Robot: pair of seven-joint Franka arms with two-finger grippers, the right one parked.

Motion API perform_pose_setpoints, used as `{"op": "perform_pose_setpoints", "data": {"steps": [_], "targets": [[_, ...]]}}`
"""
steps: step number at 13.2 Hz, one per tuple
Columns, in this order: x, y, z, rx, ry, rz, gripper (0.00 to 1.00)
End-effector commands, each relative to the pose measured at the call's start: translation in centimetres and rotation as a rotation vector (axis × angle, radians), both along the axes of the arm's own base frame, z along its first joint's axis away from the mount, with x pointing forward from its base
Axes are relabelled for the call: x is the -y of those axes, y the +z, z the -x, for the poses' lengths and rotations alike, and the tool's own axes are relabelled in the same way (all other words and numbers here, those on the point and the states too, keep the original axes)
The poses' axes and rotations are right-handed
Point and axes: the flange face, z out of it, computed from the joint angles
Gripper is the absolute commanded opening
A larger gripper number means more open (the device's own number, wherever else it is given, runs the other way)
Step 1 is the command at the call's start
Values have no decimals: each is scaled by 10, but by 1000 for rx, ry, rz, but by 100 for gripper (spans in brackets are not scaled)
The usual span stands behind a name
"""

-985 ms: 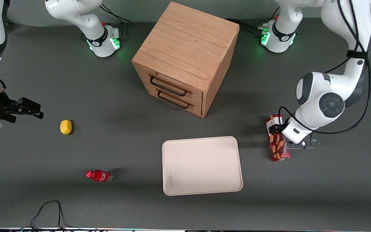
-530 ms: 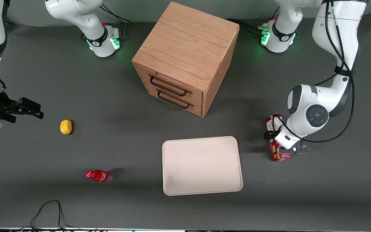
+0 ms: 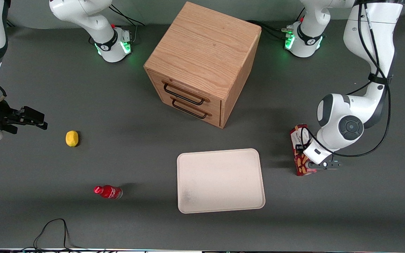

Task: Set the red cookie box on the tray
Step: 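Lower the left gripper and close it on the box's end, then lift the shortbread box upright with the left gripper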

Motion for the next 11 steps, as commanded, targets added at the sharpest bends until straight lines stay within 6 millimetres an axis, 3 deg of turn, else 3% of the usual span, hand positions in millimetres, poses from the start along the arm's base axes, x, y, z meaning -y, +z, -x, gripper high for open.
{"op": "perform_pose_setpoints", "data": {"steps": [1, 3, 7, 10, 11], "targets": [[0, 12, -2, -1, -5, 2, 0], [1, 27, -7, -15, 1, 2, 0], [1, 105, -19, -48, 24, 1, 0], [-4, 159, -12, -62, 41, 10, 0], [-5, 168, -9, -66, 41, 10, 0]]}}
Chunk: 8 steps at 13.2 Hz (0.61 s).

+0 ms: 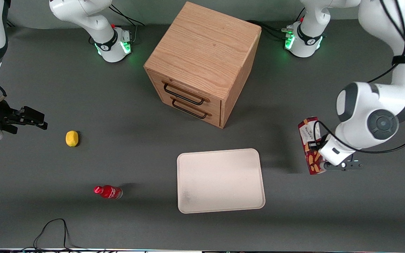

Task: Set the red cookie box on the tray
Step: 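Lift the shortbread box upright with the left gripper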

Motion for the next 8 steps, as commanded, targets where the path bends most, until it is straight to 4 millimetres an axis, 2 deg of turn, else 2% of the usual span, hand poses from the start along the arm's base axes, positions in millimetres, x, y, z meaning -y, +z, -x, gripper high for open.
{"op": "perform_pose_setpoints", "data": {"steps": [1, 8], "targets": [[-3, 33, 11, -6, 21, 8, 0], [-3, 47, 7, 19, 46, 12, 0]]}}
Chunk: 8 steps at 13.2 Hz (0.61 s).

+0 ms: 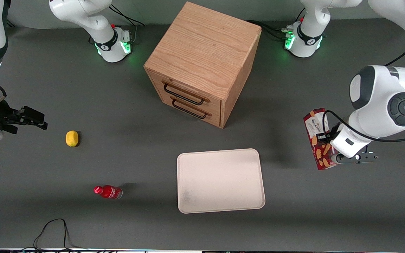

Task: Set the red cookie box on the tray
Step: 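Lift the shortbread box upright with the left gripper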

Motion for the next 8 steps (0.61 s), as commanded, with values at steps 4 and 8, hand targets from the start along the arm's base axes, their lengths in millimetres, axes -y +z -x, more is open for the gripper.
{"op": "perform_pose_setpoints", "data": {"steps": [4, 8], "targets": [[12, 17, -18, 28, 57, 35, 0], [63, 10, -47, 7, 65, 34, 0]]}}
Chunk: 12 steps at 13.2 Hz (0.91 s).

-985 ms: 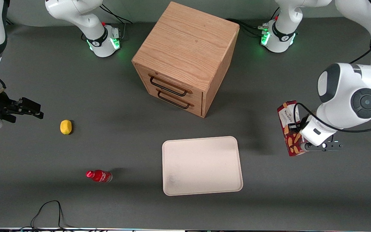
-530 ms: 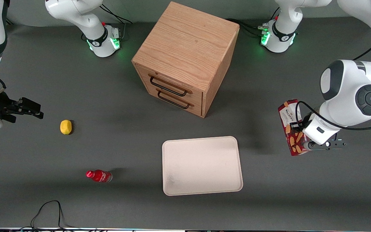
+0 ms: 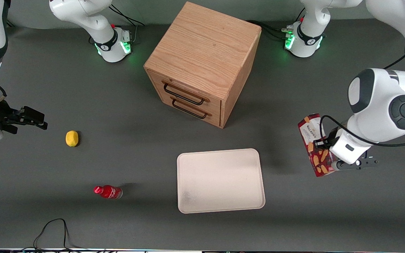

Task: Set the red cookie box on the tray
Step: 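Lift the shortbread box upright with the left gripper, then carry the held box over the white tray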

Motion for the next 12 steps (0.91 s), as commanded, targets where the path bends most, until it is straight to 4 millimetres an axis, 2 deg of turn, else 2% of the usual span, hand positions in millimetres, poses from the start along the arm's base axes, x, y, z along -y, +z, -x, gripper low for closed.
{"op": "perform_pose_setpoints", "data": {"steps": [1, 4, 6, 8, 10, 12], "targets": [[54, 3, -27, -30, 5, 1, 0], [122, 6, -40, -20, 77, -5, 0], [157, 14, -39, 5, 104, -36, 0], [194, 4, -31, 29, 68, -47, 0], [207, -6, -32, 62, 44, -49, 0], [211, -27, -38, 81, -23, -55, 0]]}}
